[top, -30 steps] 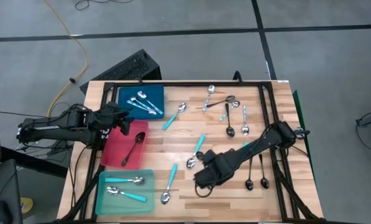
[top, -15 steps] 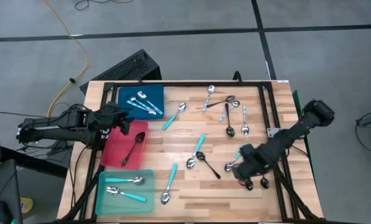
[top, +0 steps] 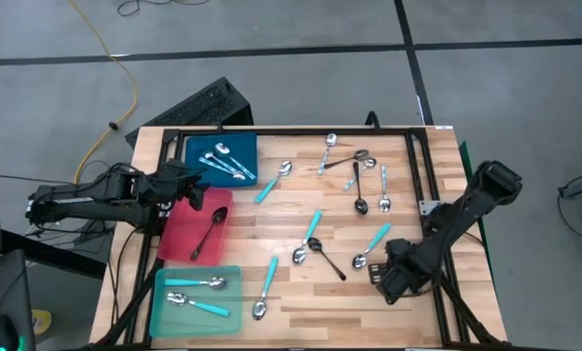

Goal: Sort silverware by color (type)
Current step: Put the black spoon into the red bin

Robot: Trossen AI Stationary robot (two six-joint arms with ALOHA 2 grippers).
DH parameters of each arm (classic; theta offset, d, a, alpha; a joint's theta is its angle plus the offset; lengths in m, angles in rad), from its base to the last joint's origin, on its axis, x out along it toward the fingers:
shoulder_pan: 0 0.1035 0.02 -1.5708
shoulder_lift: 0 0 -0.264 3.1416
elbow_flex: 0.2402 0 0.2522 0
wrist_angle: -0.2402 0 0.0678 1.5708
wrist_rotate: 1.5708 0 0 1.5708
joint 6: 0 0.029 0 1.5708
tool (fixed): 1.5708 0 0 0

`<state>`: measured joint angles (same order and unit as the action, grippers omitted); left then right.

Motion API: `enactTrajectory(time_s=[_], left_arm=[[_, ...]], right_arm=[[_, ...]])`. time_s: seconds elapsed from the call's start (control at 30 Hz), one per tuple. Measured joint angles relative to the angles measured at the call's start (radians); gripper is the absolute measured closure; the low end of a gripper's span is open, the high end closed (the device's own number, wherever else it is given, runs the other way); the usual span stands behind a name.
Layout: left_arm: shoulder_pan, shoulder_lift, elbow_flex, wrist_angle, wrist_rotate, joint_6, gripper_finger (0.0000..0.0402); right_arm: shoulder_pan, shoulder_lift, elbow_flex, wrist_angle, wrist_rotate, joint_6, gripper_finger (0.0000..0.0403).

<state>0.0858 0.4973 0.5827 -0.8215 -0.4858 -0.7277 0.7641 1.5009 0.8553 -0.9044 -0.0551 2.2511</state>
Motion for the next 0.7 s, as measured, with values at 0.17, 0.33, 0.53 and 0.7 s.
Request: enactTrajectory(time_s=[0.17, 0.33, 0.53, 0.7], left_arm=[[0.0, 0.0, 0.0, 0.0, 0.0, -0.002, 0.0207], [0.0, 0.0, 0.0, 0.0, 0.0, -0.022, 0.0207], [0.0, 0.0, 0.0, 0.0, 0.0, -0.034, 0.0207], [0.0, 0.0, 0.0, 0.0, 0.0, -0.041, 0.0207]], right_arm=[[-0.013, 0.052, -0.028, 0.057, 0.0, 0.001, 0.0138], [-0.03, 0.077, -0.079, 0.17, -0.013, -0.007, 0.0138], [-0.044, 0.074, -0.118, 0.212, -0.024, 0.0, 0.014], [-0.062, 0.076, -0.12, 0.219, -0.03, 0.002, 0.0171]])
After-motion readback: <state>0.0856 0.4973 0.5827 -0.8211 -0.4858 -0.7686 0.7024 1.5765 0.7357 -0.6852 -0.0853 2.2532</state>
